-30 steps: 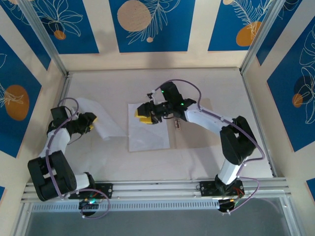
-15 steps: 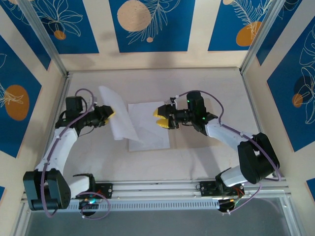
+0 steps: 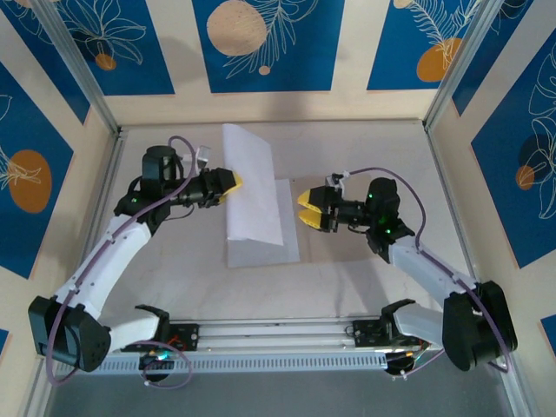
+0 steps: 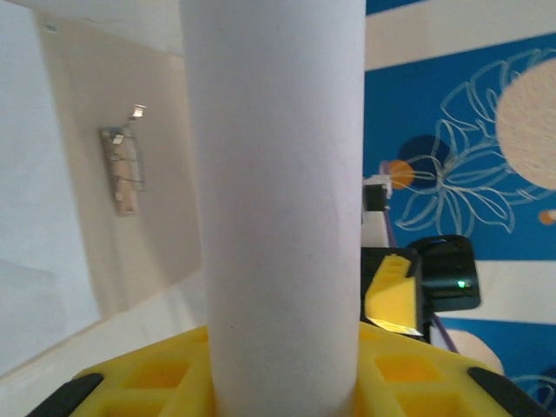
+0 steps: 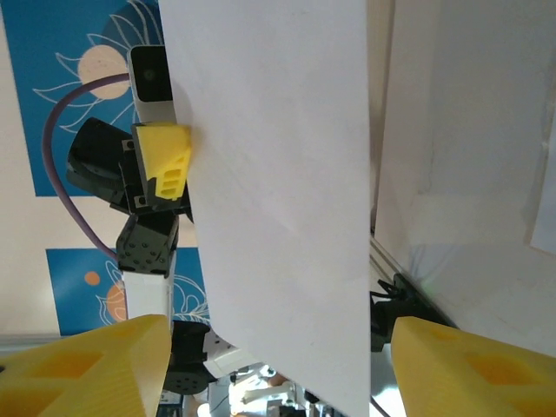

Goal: Put the files into the folder

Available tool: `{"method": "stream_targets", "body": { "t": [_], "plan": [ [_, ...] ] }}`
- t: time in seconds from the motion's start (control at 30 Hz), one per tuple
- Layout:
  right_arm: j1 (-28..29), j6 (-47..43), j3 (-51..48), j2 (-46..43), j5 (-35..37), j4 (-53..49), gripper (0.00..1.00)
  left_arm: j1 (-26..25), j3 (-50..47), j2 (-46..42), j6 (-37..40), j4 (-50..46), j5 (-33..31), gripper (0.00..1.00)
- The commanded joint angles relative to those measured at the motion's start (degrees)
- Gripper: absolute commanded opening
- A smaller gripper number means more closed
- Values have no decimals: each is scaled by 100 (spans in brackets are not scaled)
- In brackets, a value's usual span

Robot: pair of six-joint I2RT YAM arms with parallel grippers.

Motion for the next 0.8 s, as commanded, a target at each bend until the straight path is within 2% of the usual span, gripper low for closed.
{"method": "stream_targets", "body": {
  "t": [0.0, 0.17, 0.43, 0.6, 0.77],
  "plan": [
    [-79, 70, -76, -382, -80, 204, 70, -270, 333, 49, -443, 665, 238, 33],
    [-105, 77, 191, -544, -235, 6, 71, -668, 617, 128, -506, 983, 440, 34],
    [-62, 163, 551, -514, -408, 303, 69, -1065, 475, 133, -700, 1740, 772, 34],
    [-5, 517, 615, -521, -458, 1036, 66, -1087, 364, 108, -363, 1412, 831, 34],
    [7, 531, 725, -652, -423, 1045, 62, -1090, 218, 46, -290, 1374, 834, 34]
  ]
}}
